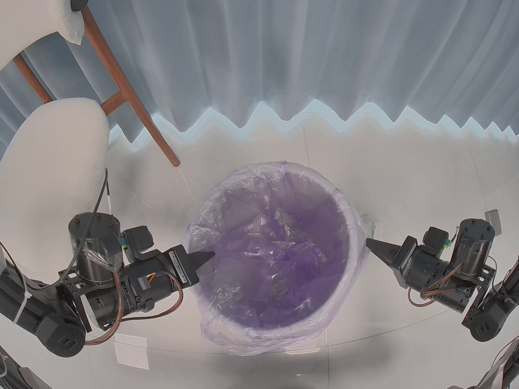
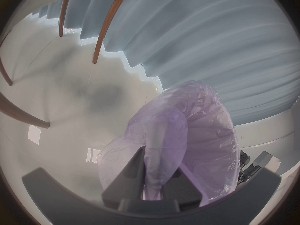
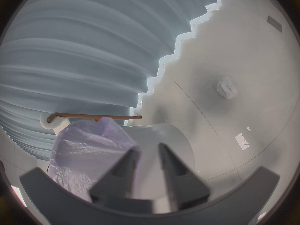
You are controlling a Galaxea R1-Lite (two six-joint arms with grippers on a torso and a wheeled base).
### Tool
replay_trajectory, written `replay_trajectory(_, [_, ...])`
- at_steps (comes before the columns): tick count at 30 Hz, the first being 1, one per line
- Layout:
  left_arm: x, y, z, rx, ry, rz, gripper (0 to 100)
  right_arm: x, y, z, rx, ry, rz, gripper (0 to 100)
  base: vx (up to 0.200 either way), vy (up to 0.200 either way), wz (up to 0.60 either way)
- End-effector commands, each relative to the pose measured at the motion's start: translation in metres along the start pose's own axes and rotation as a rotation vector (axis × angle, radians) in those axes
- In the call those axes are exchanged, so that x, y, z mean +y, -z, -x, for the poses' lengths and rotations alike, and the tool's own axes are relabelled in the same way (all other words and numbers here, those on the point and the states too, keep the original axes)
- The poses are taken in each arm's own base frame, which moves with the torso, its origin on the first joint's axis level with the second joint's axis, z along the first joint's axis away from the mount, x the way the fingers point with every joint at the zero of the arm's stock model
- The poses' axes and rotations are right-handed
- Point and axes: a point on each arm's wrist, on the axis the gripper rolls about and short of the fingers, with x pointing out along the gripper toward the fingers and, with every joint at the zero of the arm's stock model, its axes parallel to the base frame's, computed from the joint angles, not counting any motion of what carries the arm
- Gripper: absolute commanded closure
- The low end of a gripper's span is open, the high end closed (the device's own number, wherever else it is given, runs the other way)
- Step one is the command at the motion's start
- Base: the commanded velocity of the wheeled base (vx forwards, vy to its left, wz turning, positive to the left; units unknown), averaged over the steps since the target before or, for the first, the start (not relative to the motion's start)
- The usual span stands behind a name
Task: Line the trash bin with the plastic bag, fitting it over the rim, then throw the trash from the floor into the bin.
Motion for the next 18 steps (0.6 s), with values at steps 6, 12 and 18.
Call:
replay_trajectory(6, [-0.004, 0.001, 0.007, -0.005, 0.021, -0.002, 100, -0.011, 0.007, -0.006, 0.033, 0.045, 0.003, 100, 0.000, 0.000, 0.00])
replay_trajectory(12, [-0.008, -0.002, 0.011, -0.031, 0.051, 0.033, 100, -0.026, 0.011, -0.020, 0.031, 0.080, 0.068, 100, 0.000, 0.000, 0.00])
replay_trajectory(18, [-0.005, 0.006, 0.013, -0.003, 0.038, 0.029, 100, -0.031, 0.012, -0.027, -0.033, 0.070, 0.084, 100, 0.000, 0.000, 0.00])
